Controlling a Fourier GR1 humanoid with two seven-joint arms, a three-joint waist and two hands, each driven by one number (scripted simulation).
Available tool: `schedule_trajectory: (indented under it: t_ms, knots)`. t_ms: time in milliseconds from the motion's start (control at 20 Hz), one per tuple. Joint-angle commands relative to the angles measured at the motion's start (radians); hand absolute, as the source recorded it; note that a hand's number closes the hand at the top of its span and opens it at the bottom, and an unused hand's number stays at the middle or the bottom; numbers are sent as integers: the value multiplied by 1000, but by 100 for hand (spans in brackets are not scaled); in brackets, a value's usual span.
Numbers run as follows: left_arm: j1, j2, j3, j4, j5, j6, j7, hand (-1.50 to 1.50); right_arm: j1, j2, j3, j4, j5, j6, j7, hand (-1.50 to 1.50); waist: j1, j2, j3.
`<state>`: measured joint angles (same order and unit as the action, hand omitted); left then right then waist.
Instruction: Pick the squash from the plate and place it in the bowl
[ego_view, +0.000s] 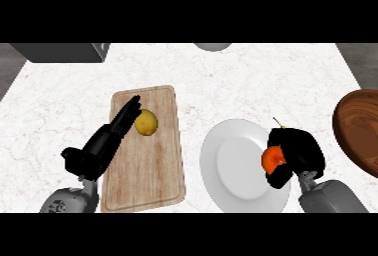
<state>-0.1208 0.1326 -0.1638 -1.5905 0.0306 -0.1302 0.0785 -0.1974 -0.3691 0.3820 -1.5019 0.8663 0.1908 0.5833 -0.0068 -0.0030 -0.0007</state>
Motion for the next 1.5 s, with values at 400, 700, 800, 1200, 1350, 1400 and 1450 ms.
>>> schedule_trajectory:
  t_ms: [400,700,800,1200,1350,1400,1450]
  knots:
    - [-30,4,21,-12,4,-6,40,0,-30,-2,-128,-415,141,-161,183,150,-10,-5,0]
    - [-18,-11,14,19,-6,-19,16,0,7,-34,-352,-461,3,-219,104,150,-1,2,1]
    - [44,24,30,-27,14,-56,-20,0,-16,-69,-454,-400,-56,-212,63,150,7,2,1]
    - [26,-26,4,-41,-28,-21,7,0,20,-180,-567,-189,62,-297,-96,150,9,3,1]
    - [29,-40,-3,-12,-46,-18,-8,0,-11,-157,-563,-105,129,-374,-123,150,12,4,1]
    - [1,-70,-27,-5,-68,9,15,0,-63,-188,-610,12,95,-400,-179,150,15,6,1]
    - [27,-53,-34,-31,-68,-12,-1,0,-106,-223,-633,70,83,-393,-209,150,19,6,1]
